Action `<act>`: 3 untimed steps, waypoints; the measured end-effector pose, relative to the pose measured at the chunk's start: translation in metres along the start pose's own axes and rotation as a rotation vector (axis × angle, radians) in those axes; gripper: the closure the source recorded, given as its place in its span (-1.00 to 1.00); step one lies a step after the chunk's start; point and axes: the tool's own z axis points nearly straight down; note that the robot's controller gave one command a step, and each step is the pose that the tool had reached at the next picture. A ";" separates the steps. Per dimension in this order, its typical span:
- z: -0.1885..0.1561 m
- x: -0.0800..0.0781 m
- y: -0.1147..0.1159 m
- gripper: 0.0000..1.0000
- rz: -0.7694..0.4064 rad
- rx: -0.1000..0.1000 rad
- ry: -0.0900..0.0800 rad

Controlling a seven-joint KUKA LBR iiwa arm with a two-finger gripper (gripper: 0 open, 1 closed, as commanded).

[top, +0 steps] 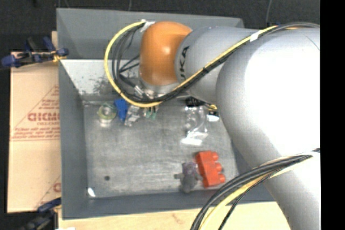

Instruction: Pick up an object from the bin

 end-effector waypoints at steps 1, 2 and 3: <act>-0.119 -0.002 0.000 1.00 0.000 -0.002 -0.001; -0.113 0.000 -0.001 -1.00 0.000 0.002 0.007; -0.027 0.008 0.024 -1.00 0.105 0.005 0.015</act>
Offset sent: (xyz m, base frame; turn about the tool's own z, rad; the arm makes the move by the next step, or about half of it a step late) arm -0.0029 0.0002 0.1119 -0.0006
